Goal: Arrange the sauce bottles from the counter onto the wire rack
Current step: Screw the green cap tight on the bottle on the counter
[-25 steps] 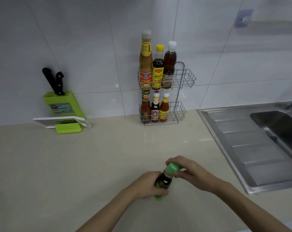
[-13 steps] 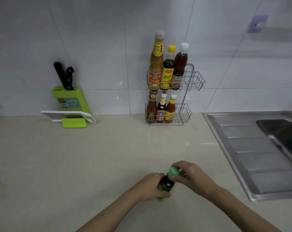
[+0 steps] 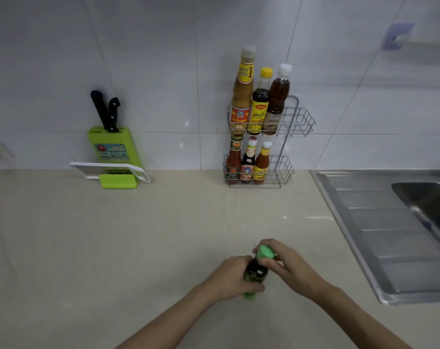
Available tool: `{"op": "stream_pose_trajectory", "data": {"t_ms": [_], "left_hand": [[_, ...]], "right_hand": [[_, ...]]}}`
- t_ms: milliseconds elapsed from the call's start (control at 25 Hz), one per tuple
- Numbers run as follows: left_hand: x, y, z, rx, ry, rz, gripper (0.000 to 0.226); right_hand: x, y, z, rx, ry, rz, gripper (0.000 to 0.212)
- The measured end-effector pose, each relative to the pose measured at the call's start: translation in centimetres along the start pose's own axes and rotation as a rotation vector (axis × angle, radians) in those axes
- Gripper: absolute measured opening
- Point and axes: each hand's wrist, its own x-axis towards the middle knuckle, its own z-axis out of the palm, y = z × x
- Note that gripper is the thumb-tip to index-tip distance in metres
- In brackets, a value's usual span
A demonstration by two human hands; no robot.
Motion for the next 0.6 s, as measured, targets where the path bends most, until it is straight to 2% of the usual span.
{"op": "stream_pose_trajectory", "data": {"t_ms": [120, 160, 200, 320, 480, 600], "left_hand": [[-0.3, 0.3, 0.9, -0.033, 0.009, -0.002, 0.045], [-0.3, 0.5, 1.0, -0.054, 0.022, -0.006, 0.044], [-0.2, 0.7, 0.8, -0.080, 0.044, -0.020, 0.042], [0.4, 0.2, -0.7, -0.166, 0.110, -0.044, 0.039], [0.5, 0.1, -2.6, -0.217, 0.062, -0.005, 0.039], [0.4, 2.2, -3.1, -0.270, 0.017, 0.061, 0.038]], "right_hand": [[0.8, -1.3, 0.2, -0.560, 0.076, 0.143, 0.040], [0.9, -1.7, 0.2, -0.602, 0.098, 0.186, 0.043], [1.0, -1.8, 0.2, -0.522, 0.090, 0.196, 0.045], [0.7, -2.0, -0.7, -0.011, -0.035, 0.173, 0.049], [1.5, -2.1, -2.4, 0.138, 0.134, 0.137, 0.013], [2.7, -3.6, -3.1, 0.373, 0.094, 0.133, 0.033]]}}
